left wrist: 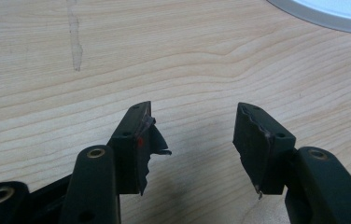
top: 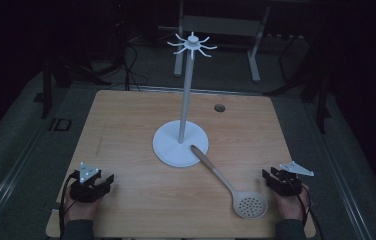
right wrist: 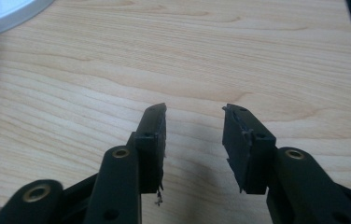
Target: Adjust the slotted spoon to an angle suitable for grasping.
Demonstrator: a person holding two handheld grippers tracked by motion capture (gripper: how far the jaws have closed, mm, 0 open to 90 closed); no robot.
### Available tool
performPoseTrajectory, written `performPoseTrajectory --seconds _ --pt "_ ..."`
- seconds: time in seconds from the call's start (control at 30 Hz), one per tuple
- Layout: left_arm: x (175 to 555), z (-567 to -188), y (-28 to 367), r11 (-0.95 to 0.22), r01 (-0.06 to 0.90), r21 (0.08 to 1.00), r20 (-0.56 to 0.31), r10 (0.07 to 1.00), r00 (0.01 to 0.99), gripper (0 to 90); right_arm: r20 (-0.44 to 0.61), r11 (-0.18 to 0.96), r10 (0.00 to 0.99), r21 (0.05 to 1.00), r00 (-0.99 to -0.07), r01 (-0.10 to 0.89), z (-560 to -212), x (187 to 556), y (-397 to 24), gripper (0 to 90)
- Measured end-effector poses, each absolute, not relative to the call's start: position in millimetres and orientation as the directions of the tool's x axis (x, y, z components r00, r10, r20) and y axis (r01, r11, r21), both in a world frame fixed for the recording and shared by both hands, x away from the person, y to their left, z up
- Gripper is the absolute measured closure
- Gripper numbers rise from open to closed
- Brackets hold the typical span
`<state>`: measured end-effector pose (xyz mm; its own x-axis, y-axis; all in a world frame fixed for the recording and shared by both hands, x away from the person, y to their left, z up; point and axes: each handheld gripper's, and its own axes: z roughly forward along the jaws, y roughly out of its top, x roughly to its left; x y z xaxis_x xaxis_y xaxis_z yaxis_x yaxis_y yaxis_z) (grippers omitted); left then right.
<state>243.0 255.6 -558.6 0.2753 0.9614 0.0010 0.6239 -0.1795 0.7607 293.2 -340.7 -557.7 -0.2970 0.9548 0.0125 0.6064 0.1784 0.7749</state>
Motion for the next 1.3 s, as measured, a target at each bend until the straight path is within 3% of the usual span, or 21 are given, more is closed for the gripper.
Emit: performPoseTrajectory --seconds 0.57,0.67,1.3 --pt "241 -556 257 -0.18 0.605 0.776 0.016 0.964 0.266 47.2 -0.051 0.225 0.953 0.781 -0.299 0.582 -531 280 -323 70.2" --pt "242 -556 257 -0.175 0.607 0.776 0.014 0.966 0.26 47.0 -0.061 0.241 0.949 0.77 -0.308 0.59 -526 277 -319 75.6" --pt "238 -553 254 -0.192 0.57 0.799 0.028 0.958 0.285 45.0 -0.081 0.312 0.919 0.749 -0.387 0.584 -494 273 -294 73.7"
